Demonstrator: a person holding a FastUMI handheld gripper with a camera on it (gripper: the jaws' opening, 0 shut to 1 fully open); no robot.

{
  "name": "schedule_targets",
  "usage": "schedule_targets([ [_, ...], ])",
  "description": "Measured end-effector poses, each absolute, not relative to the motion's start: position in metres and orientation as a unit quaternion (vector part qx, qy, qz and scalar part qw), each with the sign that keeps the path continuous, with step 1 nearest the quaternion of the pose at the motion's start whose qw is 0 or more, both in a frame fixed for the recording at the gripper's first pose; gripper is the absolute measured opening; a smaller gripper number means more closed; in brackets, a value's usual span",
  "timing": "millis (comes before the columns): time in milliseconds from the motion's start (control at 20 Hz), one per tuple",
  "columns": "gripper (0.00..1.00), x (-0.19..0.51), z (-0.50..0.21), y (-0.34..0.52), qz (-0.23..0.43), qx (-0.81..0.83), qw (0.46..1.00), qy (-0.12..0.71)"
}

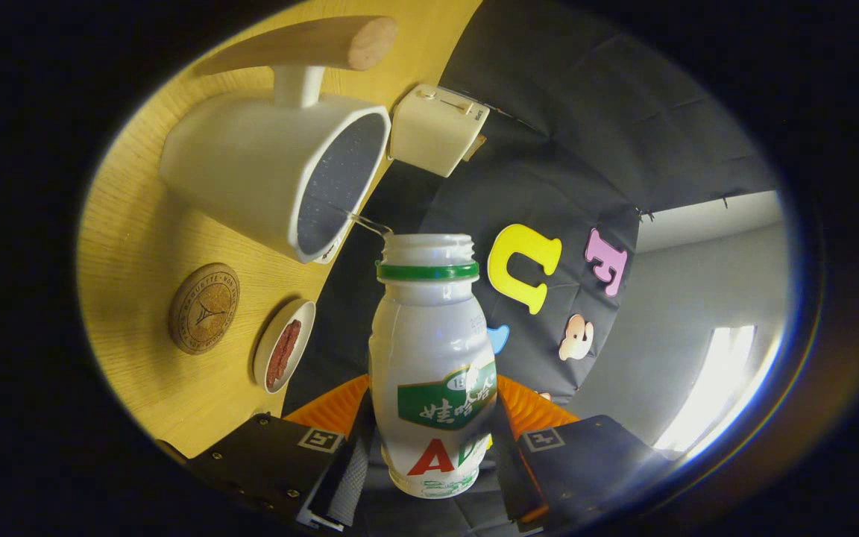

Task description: Take the bottle from table, then pour the juice into the cup, finally place the bottle on the coaster

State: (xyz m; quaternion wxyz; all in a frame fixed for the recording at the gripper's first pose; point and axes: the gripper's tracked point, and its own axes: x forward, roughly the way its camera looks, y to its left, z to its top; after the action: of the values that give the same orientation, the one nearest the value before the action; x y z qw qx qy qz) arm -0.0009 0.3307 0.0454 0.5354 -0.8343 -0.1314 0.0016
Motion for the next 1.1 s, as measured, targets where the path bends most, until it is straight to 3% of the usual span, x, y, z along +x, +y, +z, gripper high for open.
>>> schedule_targets([
  [1100, 0.72, -0.004, 0.060, 0.361, 0.008, -0.886, 0.423, -0.191],
])
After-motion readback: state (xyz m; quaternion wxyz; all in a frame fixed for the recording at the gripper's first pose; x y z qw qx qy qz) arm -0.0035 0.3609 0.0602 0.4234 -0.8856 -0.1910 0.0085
